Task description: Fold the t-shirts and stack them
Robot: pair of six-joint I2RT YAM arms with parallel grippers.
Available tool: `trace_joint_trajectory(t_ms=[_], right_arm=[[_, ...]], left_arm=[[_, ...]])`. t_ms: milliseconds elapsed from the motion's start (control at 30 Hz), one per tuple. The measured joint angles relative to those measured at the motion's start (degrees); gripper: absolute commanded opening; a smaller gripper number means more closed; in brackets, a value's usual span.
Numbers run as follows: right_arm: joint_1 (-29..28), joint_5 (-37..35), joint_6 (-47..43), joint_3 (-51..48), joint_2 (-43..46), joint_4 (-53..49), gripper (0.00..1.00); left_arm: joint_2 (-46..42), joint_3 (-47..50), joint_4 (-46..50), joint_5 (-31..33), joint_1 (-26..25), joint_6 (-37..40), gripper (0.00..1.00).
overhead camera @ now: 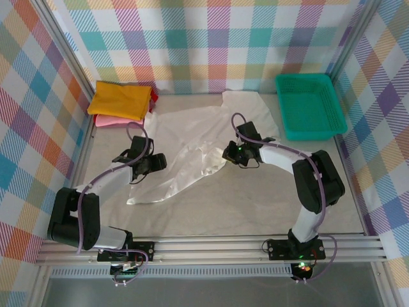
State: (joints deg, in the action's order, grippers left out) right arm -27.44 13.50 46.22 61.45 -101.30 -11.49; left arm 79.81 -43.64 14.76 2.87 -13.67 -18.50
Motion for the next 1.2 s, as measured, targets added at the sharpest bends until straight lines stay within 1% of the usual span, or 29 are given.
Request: trace_joint_trajectory(t_ms=[33,67,300,467,733,833,900,1067,1200], right_arm=[[0.0,0.0,-0.2,0.0,-0.5,0.0,0.3],[0.0,0.0,-0.3,0.0,-1.0,0.0,0.3],[0.0,0.9,-0.1,-0.2,-3.4,1.3,0.31],[-0.3,1.8,1.4,-0.3,-3.5,1.7,0.31],[-1.9,2.6,6.3,-2.3,-1.7,4.2,0.34],[-3.1,2.1,8.3,-3.8,-0.9,5.0,0.37],[-4.0,2.0,9.2,-4.3,-0.5,5.0,0.38],[-5.3,2.0,11.3,-4.3,-0.8,7.2,0.38],[-6.1,1.9,12.9,-4.3,-2.9,9.4,0.38]], left_arm=[[0.2,0.0,0.0,0.0,0.0,0.0,0.7],[0.3,0.0,-0.1,-0.2,0.0,0.0,0.71],[1.0,0.0,-0.3,-0.5,0.0,0.0,0.71],[2.2,0.0,-0.3,-1.1,0.0,0.0,0.71],[2.2,0.0,-1.4,-2.2,0.0,0.0,0.71],[2.3,0.0,-1.4,-2.4,0.0,0.0,0.72],[2.4,0.0,-1.4,-2.4,0.0,0.0,0.72],[3.2,0.0,-1.5,-3.2,0.0,0.0,0.72],[3.3,0.0,-1.5,-3.5,0.0,0.0,0.72]])
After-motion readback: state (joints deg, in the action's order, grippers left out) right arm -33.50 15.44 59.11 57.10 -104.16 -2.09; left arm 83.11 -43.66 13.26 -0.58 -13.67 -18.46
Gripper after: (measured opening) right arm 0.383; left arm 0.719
